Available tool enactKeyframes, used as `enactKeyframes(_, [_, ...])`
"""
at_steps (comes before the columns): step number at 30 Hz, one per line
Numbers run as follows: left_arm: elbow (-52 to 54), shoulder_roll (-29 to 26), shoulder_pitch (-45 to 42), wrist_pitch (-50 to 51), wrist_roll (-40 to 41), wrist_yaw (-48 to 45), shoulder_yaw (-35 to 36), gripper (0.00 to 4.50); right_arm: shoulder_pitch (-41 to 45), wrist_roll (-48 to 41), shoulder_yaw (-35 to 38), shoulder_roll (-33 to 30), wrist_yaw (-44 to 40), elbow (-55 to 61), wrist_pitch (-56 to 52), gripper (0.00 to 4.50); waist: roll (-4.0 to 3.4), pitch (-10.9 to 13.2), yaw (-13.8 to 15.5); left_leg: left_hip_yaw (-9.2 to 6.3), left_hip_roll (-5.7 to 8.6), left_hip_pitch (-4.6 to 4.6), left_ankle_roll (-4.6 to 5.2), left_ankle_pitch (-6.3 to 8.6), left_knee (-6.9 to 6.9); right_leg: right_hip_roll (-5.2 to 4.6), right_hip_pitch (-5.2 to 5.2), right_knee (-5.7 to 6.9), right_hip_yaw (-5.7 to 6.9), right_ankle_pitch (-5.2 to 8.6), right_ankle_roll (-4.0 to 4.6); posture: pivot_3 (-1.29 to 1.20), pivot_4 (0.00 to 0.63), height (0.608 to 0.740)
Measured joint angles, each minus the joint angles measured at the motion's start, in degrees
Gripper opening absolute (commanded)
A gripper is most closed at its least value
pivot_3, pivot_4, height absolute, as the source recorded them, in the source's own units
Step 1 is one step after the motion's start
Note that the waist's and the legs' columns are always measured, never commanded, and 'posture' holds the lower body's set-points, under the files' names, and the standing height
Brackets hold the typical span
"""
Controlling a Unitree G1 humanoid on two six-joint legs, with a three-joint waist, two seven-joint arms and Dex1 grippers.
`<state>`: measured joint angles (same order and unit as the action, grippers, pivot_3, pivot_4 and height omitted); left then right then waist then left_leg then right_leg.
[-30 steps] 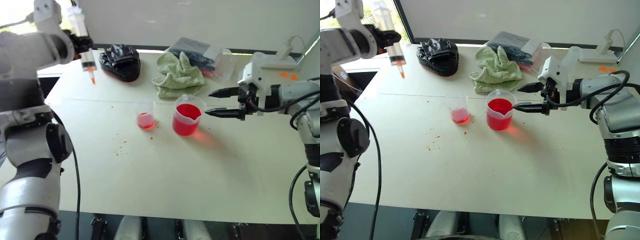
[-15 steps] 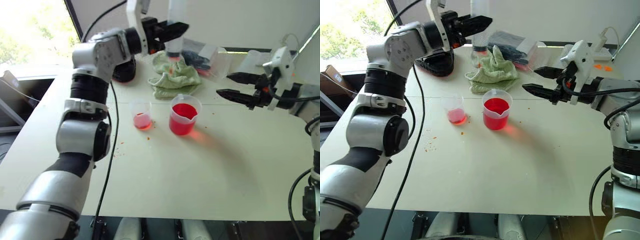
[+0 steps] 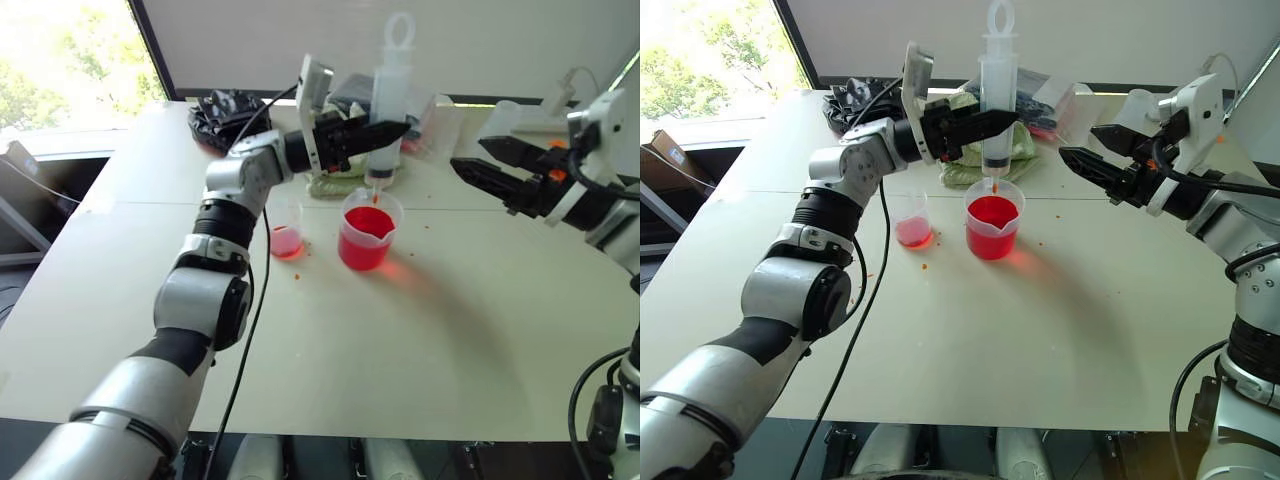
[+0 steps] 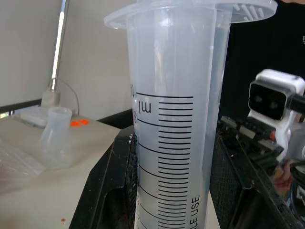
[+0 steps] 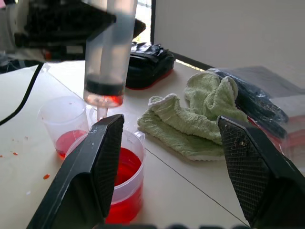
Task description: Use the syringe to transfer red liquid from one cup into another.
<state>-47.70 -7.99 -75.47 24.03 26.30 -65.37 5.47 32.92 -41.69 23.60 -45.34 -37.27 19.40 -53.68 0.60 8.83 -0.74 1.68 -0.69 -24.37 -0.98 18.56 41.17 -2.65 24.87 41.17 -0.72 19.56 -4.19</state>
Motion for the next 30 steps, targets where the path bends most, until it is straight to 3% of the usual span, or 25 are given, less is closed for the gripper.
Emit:
enactKeyframes(9, [3.72, 3.27, 10.16, -12.21, -5.29, -0.94, -4.55, 1.42, 4.53, -4.86, 0.22, 2.31, 7.1, -0.6, -2.28, 3.25, -0.03, -0.02, 0.07, 0.0, 0.01, -0.02, 0.03, 0.02, 0.01, -0.01, -0.01, -0.01, -0.01, 0.0, 0.0, 0.0, 0.15, 0.711])
enactKeyframes(15, [4.1, 3.81, 12.34, -15.83, -7.1, -0.71, -5.48, 1.42, 7.05, -8.83, 0.44, 4.31, 11.02, -2.42, -3.58, 3.25, -0.03, -0.02, 0.04, 0.0, 0.0, -0.02, 0.04, 0.02, 0.01, -0.01, -0.01, 0.0, -0.01, 0.0, 0.0, 0.0, 0.15, 0.711])
enactKeyframes(23, [4.08, 4.15, 14.33, -21.64, -9.3, -0.05, -5.9, 1.42, 8.59, -21.05, 2.9, 4.41, 13.54, -3.43, -9.43, 3.25, -0.03, -0.02, 0.08, 0.0, 0.0, -0.02, 0.06, 0.03, 0.02, -0.02, -0.02, -0.01, 0.0, 0.0, 0.0, 0.0, 0.15, 0.711])
enactKeyframes(30, [3.8, 4.47, 14.55, -23.67, -10.06, 0.65, -5.95, 1.42, 13.67, -28.24, 3.08, 6.91, 23.86, -6.91, -11.33, 3.25, -0.03, -0.02, -0.04, 0.0, -0.03, -0.02, 0.06, 0.03, 0.01, 0.0, -0.02, -0.01, 0.0, 0.0, 0.0, 0.0, 0.15, 0.711])
